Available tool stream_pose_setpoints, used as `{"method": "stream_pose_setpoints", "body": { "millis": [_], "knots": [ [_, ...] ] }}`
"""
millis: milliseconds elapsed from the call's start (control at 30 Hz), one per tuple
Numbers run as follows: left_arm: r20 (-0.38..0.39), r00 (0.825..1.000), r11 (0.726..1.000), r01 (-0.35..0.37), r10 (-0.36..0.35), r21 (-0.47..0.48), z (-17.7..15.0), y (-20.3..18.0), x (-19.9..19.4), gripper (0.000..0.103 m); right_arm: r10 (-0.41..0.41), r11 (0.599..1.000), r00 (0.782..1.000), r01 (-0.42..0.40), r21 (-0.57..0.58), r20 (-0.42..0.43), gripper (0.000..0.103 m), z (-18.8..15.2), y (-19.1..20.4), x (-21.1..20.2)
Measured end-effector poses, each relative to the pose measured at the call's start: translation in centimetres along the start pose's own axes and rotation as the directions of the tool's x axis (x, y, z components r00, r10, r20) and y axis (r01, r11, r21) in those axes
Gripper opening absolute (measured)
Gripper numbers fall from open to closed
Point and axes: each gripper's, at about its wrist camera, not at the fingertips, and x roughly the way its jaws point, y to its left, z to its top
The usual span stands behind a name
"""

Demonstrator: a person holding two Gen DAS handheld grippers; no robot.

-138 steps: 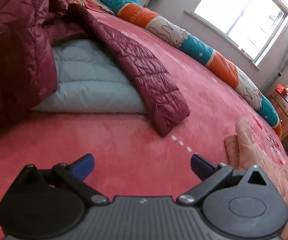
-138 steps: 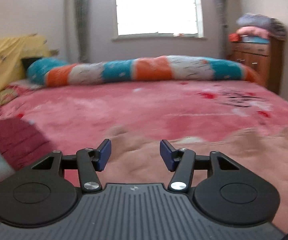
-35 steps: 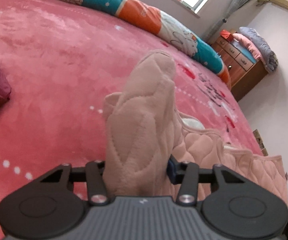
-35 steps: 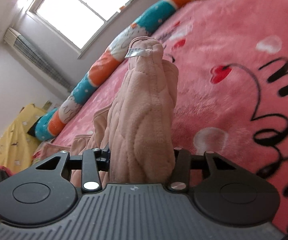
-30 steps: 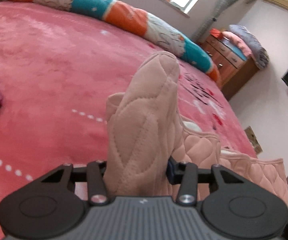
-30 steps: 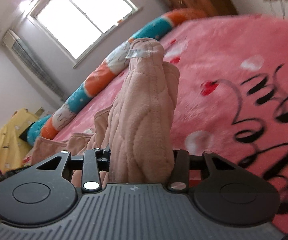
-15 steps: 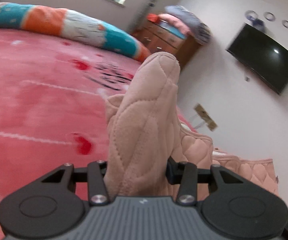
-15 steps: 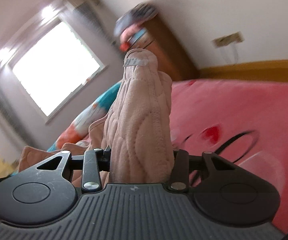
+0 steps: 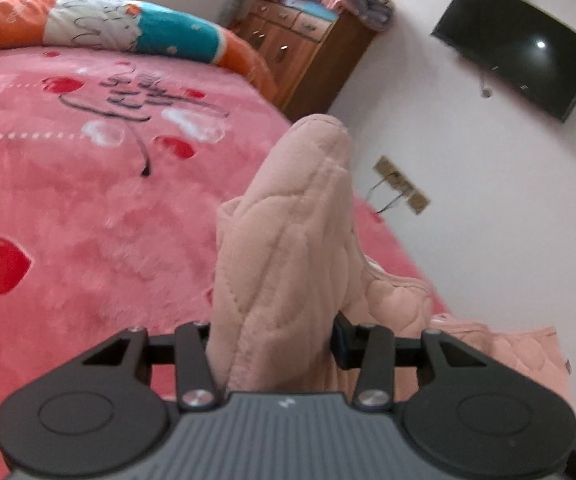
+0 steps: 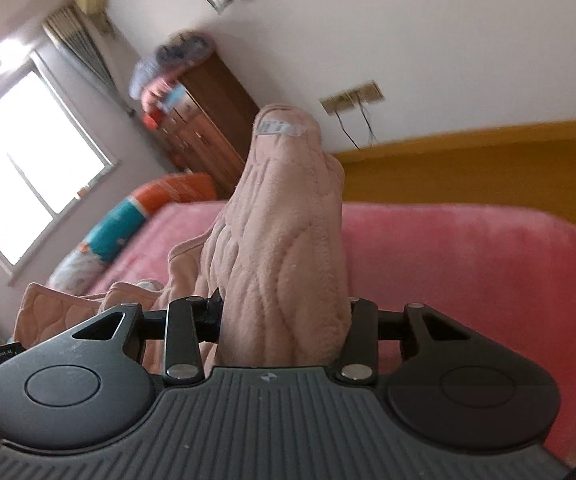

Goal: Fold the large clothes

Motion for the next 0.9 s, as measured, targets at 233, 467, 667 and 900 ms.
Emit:
{"method": "stream_pose_setpoints", "body": {
  "millis": [233, 467, 667, 900],
  "knots": [
    [-0.003, 1.000, 0.999, -0.031, 0.031, -0.044, -0.7, 2.3, 1.0, 0.065, -0.076, 0.996, 0.997, 0.076, -0.041, 0.001, 0.076, -0.5, -0.6, 1.2],
    [0.115, 0.987, 0.993, -0.108, 0.113, -0.047, -0.9, 4.4, -3.0, 0.076, -0.183, 0.975, 0.977, 0.195, -0.110, 0.107, 0.100, 0.2, -0.5, -0.3],
    [0.258, 0.961, 0.975, -0.146, 0.100, 0.166, -2.0, 0.0, -5.8, 0.077, -0.150, 0.971, 0.956, 0.190, -0.147, 0.251, 0.101, 0.3, 1.7, -2.8],
    [0.176, 0.977, 0.956, -0.162, 0.120, 0.245, -3.0, -1.5, -0.8, 0.080, -0.111, 0.928, 0.985, 0.150, -0.340, 0.129, 0.097, 0.9, 4.5, 2.0]
  ]
}}
